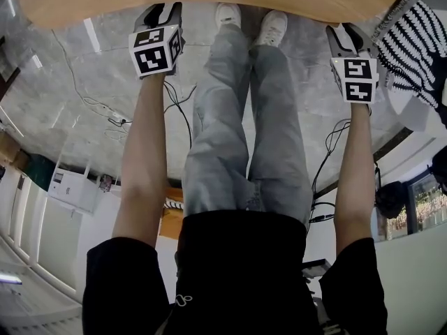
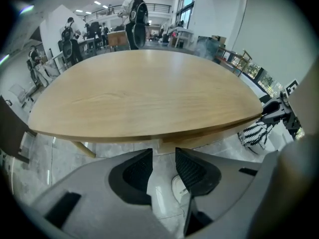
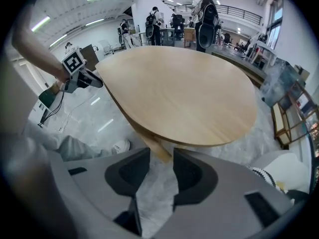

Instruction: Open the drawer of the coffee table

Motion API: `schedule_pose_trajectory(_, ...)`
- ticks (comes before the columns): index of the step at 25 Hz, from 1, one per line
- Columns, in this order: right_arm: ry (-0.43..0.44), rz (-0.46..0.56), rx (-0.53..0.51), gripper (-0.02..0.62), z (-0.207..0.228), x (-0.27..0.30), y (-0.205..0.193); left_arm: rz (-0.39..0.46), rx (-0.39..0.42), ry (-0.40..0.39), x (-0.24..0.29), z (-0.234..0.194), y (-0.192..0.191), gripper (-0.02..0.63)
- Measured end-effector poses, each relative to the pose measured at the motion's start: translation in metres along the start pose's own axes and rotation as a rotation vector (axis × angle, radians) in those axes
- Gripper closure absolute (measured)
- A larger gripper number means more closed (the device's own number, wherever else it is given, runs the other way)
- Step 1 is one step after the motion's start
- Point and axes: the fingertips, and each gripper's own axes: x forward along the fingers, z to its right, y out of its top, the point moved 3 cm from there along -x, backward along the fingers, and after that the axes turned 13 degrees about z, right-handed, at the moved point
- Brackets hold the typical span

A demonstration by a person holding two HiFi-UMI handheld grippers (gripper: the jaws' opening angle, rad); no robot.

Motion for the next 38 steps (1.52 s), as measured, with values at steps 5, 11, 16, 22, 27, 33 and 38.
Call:
schedule_pose_trajectory(5,0.025,-0.016,-0.011,0.465,0.003,0.008,-0.004,0.001,0.036,-0.040,0.008,0.005,0.005,0.476)
schedule_pose_trajectory(11,0.043,-0.039,-0.053,0.462,0.001,0.014,-0.004,0.004,0.036,-0.034,0.007,0.008,0.004,0.494)
schedule_pose_trajectory(16,0.036,-0.062,-0.054,0.462,0.001,0.016,-0.004,0.002,-0.001,-0.045,0.008,0.007,0.004,0.499)
schedule_pose_trajectory(22,0.022,-0.091,-0.060,0.465,0.001,0.014,-0.004,-0.016,-0.032,-0.048,0.006,0.008,0.005,0.508)
schedule_pose_trajectory(27,0.036,-0.112,-0.107,0.472,-0.002,0.010,-0.004,-0.014,-0.057,-0.043,0.001,0.009,0.003,0.514)
schedule_pose_trajectory(33,0.063,-0.135,-0.141,0.479,-0.014,0.002,-0.010,-0.034,-0.070,-0.040,-0.012,0.010,-0.006,0.518)
schedule_pose_trajectory(38,0.103,-0.159,-0.176,0.485,-0.029,-0.009,-0.022,-0.068,-0.075,-0.037,-0.027,0.015,-0.023,0.520)
